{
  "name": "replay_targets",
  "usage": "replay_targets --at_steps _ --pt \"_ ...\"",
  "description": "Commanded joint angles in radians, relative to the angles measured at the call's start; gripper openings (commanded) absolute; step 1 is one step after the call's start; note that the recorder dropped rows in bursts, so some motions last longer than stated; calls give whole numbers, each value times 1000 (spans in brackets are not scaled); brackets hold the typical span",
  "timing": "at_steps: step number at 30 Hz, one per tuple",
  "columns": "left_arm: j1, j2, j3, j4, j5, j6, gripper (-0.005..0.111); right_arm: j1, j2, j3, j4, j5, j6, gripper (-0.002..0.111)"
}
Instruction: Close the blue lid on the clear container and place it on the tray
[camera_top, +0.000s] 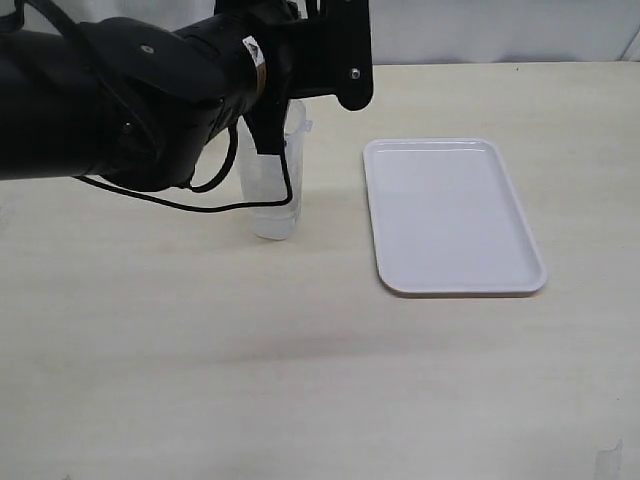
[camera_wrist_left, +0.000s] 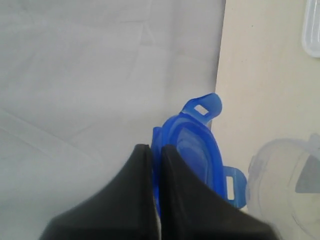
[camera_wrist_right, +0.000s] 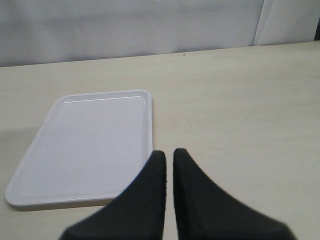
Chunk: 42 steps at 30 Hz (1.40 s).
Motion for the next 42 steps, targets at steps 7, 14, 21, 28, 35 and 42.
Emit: replay_targets --at_steps 7,14,21,28,35,42 --pt "-9 -8 79 -26 -6 23 0 -8 -4 3 1 -3 1 5" --pt "-9 -8 89 -36 -89 23 0 -8 -4 3 1 -3 1 5" --pt "-9 -8 95 -68 -85 23 0 -8 -4 3 1 -3 1 5" --pt "-9 -8 107 -118 -105 39 0 -8 -4 3 1 -3 1 5" --pt "-9 -8 107 -168 -109 62 0 -8 -4 3 1 -3 1 5" --pt "-9 -8 107 -248 -111 125 0 -8 -4 3 1 -3 1 5"
